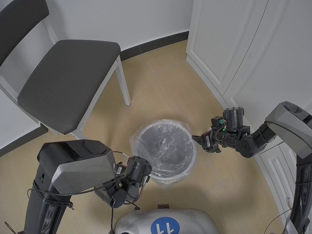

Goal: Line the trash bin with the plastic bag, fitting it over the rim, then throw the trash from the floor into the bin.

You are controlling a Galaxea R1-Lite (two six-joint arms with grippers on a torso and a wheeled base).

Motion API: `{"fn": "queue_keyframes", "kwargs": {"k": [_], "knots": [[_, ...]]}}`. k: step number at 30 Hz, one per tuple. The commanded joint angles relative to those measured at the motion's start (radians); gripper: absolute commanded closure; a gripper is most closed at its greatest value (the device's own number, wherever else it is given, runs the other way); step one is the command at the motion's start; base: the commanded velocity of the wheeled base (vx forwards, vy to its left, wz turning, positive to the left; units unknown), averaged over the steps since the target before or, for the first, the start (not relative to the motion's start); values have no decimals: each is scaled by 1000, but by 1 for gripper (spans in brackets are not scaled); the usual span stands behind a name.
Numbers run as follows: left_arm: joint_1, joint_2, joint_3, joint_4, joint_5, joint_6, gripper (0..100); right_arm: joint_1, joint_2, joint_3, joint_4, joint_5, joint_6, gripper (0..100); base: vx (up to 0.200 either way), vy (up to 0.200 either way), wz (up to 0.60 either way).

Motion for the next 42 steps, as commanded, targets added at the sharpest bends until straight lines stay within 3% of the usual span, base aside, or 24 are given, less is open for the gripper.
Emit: {"fn": "queue_keyframes", "kwargs": {"k": [1, 16, 30, 42], "knots": [[5, 52, -83, 34, 1, 1, 0, -1, 10, -2, 0, 0, 0, 0, 0, 0, 0], [10, 103, -245, 128, -5, -1, 0, -1, 11, -5, -2, 0, 0, 0, 0, 0, 0], [22, -226, 128, 34, -5, -22, 0, 1, -10, 12, -4, -1, -1, 0, 0, 0, 0], [-38, -296, 6, 99, -3, 27, 0, 2, -42, 41, -4, -1, -29, 0, 0, 0, 0]]}}
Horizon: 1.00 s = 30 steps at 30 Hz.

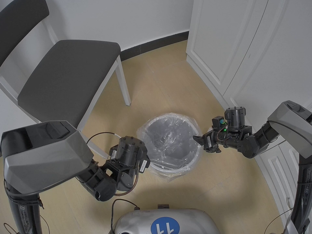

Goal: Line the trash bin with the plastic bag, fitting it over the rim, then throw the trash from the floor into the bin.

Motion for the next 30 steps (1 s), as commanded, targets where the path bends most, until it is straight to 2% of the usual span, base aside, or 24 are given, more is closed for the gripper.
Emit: {"fn": "queue_keyframes", "kwargs": {"k": [1, 6, 8, 10, 11, 14, 18, 24, 30], "knots": [[-23, -20, -79, 47, 1, 4, 0, 0, -12, 6, -1, 0, -4, 0, 0, 0, 0], [-39, 52, -213, 138, 14, 2, 0, 0, -12, 6, -1, 0, -4, 0, 0, 0, 0], [-48, 111, -322, 213, 50, 5, 0, 0, -12, 11, -1, 0, -5, 0, 0, 0, 0], [-48, 111, -322, 213, 50, 5, 0, 0, -12, 11, -1, 0, -5, 0, 0, 0, 0], [-65, 158, -427, 299, 92, 4, 0, -1, -12, 10, -1, 0, -5, 0, 0, 0, 0], [-85, 189, -484, 328, 109, 12, 0, -1, -9, 11, -1, 0, -5, 0, 0, 0, 0], [-101, 233, -519, 314, 133, 79, 0, -4, -11, 11, -1, 0, -14, 0, 0, 0, 0], [-115, 329, -662, 311, 237, 189, 0, -9, -9, 13, -1, 0, -28, 0, 0, 0, 0], [-123, 384, -770, 312, 276, 315, 0, -17, -6, 11, -1, 0, -34, 0, 0, 0, 0]]}}
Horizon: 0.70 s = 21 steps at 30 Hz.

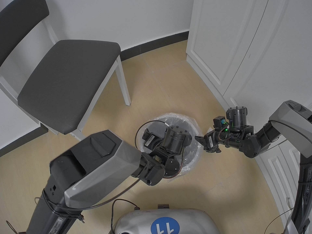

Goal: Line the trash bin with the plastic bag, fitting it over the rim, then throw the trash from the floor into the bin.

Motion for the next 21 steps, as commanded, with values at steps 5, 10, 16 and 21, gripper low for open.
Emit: {"fn": "queue_keyframes", "kwargs": {"k": [5, 10, 16, 21], "knots": [[-10, 77, -71, 13, 48, 125, 0, -5, 4, -1, 0, 0, -4, 0, 0, 0, 0], [-4, 50, -12, 14, 50, 143, 0, -7, 2, -1, 0, 0, -6, 0, 0, 0, 0], [7, -33, 153, -6, 50, 134, 0, -17, 1, 7, 0, 2, -38, 0, 0, 0, 0], [27, -71, 232, -72, 50, 133, 0, -20, 2, 7, 0, 0, -38, 0, 0, 0, 0]]}}
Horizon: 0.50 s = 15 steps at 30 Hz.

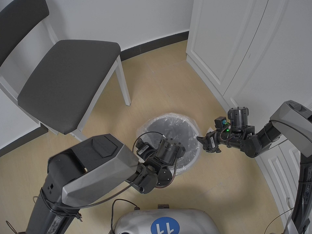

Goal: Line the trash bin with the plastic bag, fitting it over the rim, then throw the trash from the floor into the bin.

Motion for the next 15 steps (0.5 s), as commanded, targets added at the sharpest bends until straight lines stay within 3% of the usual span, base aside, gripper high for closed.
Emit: {"fn": "queue_keyframes", "kwargs": {"k": [1, 11, 15], "knots": [[17, -71, 90, -53, 1, -4, 0, -5, 2, 1, -1, 1, -4, 0, 0, 0, 0], [33, -101, 174, -138, -1, -7, 0, -11, 6, -7, -4, 1, -3, 0, 0, 0, 0], [34, -105, 182, -181, -13, -31, 0, -12, 6, 2, -81, 4, 0, 0, 0, 0, 0]]}}
